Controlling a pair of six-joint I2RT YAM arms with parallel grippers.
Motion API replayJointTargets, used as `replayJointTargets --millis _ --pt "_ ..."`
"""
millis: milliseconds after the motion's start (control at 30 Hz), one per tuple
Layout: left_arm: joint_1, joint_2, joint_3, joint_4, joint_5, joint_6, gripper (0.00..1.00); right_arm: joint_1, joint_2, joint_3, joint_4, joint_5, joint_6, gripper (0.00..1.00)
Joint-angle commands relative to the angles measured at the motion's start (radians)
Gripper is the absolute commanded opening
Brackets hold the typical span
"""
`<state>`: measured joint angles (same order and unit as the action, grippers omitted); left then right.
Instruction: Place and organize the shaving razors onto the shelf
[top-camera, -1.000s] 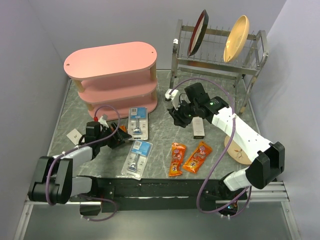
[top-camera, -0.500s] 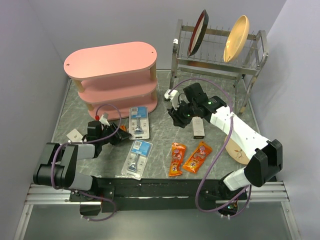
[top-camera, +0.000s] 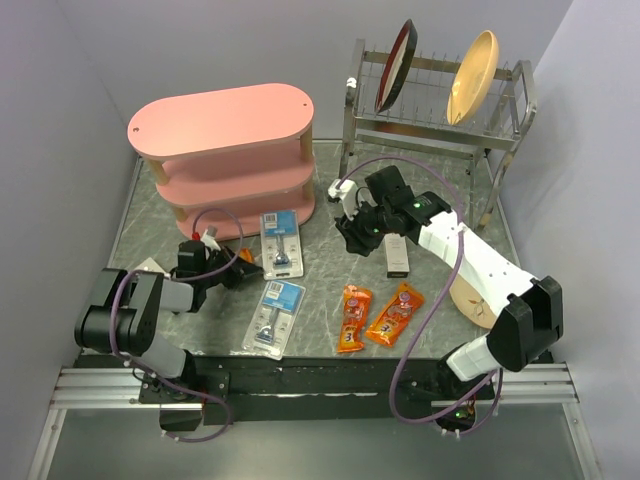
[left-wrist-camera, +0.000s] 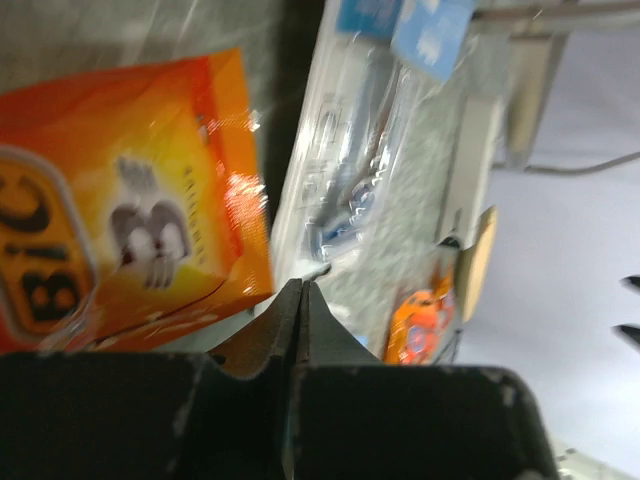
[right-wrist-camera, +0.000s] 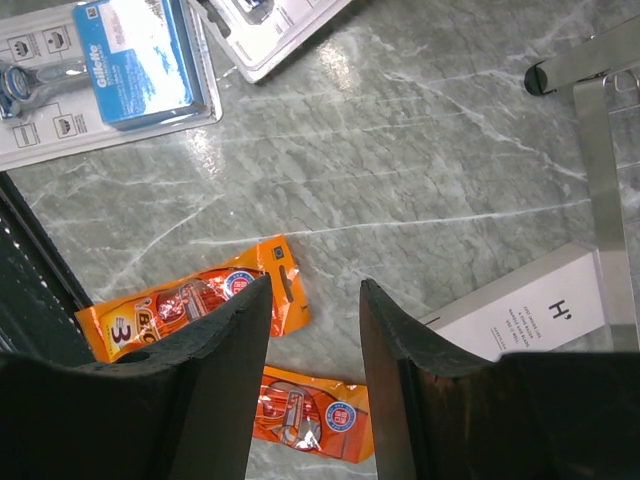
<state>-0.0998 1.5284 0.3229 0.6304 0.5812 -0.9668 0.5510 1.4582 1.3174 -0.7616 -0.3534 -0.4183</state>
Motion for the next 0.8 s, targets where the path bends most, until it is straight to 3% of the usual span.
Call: replayJointTargets --millis 0,200,233,300,467,767 --pt "-0.001 0.01 0.064 0.077 -0.007 -0.101 0.02 -0.005 0.007 0.045 0.025 0.01 0.009 0.48" --pt "-0.001 0.061 0.128 0.063 -0.001 -0.176 0.02 -0.006 0.021 0.063 0.024 -0.001 0.015 0.48" --pt "-0.001 0.047 0.131 0.019 -0.004 -0.176 0.12 -0.006 0.024 0.065 0.022 -0.001 0.016 0.48" --pt "-0.009 0.018 0.125 -0.038 -0.023 -0.155 0.41 -0.006 0.024 0.069 0.027 -0.001 0.016 0.5" --pt "-0.018 -0.051 0.056 -0.081 -0.101 -0.096 0.58 -0.006 0.019 0.063 0.03 -0.004 0.021 0.52" --pt "-0.032 0.058 0.071 0.024 -0.13 0.002 0.59 -0.003 -0.002 0.036 0.036 -0.006 0.032 0.53"
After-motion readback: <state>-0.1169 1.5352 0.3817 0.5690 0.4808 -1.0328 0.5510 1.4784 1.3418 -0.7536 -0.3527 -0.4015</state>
